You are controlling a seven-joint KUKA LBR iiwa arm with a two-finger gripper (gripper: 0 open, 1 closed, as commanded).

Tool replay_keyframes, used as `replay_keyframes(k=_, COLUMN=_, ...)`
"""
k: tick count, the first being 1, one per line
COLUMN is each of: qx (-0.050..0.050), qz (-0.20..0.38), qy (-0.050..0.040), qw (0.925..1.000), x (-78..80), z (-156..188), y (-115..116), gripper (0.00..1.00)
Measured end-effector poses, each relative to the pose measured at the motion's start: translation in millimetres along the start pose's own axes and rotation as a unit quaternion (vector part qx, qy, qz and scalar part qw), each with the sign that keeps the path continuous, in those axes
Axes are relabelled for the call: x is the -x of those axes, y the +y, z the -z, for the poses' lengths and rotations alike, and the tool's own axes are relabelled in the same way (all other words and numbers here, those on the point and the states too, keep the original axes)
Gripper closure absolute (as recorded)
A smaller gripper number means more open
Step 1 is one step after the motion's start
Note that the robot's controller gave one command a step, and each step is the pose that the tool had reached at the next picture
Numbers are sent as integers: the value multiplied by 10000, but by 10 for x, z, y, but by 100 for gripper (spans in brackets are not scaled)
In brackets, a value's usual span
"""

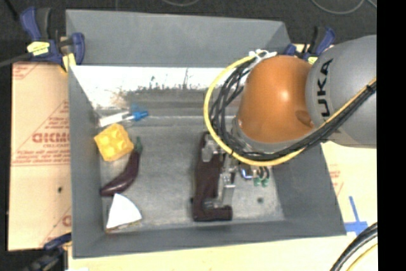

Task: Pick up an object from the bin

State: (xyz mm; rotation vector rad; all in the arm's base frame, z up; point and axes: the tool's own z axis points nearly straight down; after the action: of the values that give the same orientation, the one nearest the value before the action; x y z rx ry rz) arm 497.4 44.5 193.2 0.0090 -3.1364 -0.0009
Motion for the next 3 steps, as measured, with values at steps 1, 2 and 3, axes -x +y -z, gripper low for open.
replay_keyframes(k=1, qx=2, qz=-6, qy=-37, qw=10000, x=11, z=42, y=-2, gripper=0)
replay_keyframes(k=2, qx=-3, qz=237, qy=-70, qw=9997, x=35, z=-104, y=-17, gripper=0)
replay_keyframes(k=3, qx=-1, qz=557, qy=-44, qw=9984, x=-28, z=-535, y=-69, gripper=0)
